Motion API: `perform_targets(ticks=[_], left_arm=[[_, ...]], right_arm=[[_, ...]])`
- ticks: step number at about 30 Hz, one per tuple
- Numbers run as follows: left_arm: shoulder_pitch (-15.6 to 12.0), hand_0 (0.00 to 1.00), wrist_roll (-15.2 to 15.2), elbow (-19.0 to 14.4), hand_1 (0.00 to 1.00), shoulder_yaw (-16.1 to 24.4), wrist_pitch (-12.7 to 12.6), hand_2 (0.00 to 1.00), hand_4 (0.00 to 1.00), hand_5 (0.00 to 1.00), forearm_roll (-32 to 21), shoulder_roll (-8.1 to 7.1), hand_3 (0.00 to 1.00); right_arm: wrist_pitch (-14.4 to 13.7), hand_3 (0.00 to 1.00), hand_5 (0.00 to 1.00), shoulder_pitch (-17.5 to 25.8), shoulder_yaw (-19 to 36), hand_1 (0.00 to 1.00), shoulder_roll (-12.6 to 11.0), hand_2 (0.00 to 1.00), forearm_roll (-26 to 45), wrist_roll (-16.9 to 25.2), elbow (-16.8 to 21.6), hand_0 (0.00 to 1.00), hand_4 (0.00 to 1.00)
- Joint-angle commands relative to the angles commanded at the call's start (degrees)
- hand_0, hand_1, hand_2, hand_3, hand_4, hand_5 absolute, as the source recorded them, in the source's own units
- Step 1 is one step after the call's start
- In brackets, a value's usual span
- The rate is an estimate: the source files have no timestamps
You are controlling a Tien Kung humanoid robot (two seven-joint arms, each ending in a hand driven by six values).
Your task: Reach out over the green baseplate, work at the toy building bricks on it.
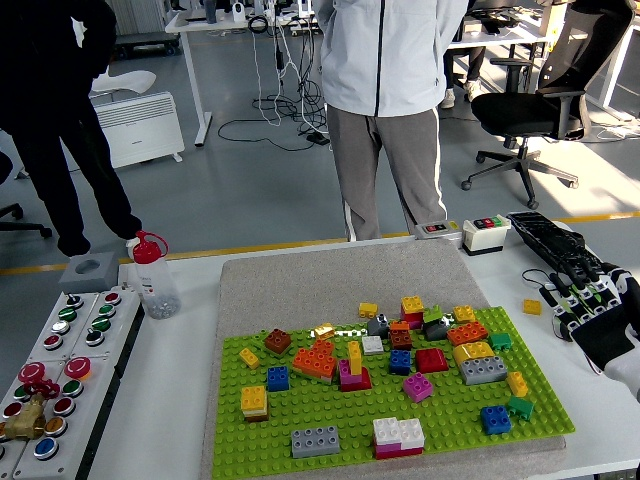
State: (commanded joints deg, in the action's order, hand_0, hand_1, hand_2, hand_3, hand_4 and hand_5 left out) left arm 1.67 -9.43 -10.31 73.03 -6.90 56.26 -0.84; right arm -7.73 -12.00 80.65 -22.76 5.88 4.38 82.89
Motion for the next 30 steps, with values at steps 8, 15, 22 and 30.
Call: perform_targets(ticks=[8,15,22,30], left_arm=[[0.1,0.727,0.0,0.0,0.785,-0.1,0.0,0.815,0.475,0.998,-0.1,0.02,0.674],[0.1,0.727,-0.1,0.0,0.785,-0.1,0.0,0.816,0.476,0.998,-0.1,0.04,0.674],[0.1,0.727,-0.2,0.0,0.785,-0.1,0.0,0.816,0.475,0.998,0.1,0.01,0.673],[0.3,0.728,-0.2,0.0,0.785,0.4,-0.1,0.816,0.475,0.998,0.4,-0.01,0.672]], right_arm=[[-0.2,0.765,0.447,0.0,0.1,0.763,0.0,0.773,0.3,0.0,0.0,0.798,0.536],[-0.4,0.764,0.444,0.1,0.2,0.76,-0.1,0.772,0.6,0.1,-0.1,0.797,0.535],[-0.5,0.761,0.443,0.2,0.2,0.759,-0.1,0.77,0.8,0.2,-0.3,0.796,0.536],[-0.6,0.759,0.43,0.2,0.9,0.757,-0.2,0.766,0.9,0.2,-0.2,0.796,0.531]])
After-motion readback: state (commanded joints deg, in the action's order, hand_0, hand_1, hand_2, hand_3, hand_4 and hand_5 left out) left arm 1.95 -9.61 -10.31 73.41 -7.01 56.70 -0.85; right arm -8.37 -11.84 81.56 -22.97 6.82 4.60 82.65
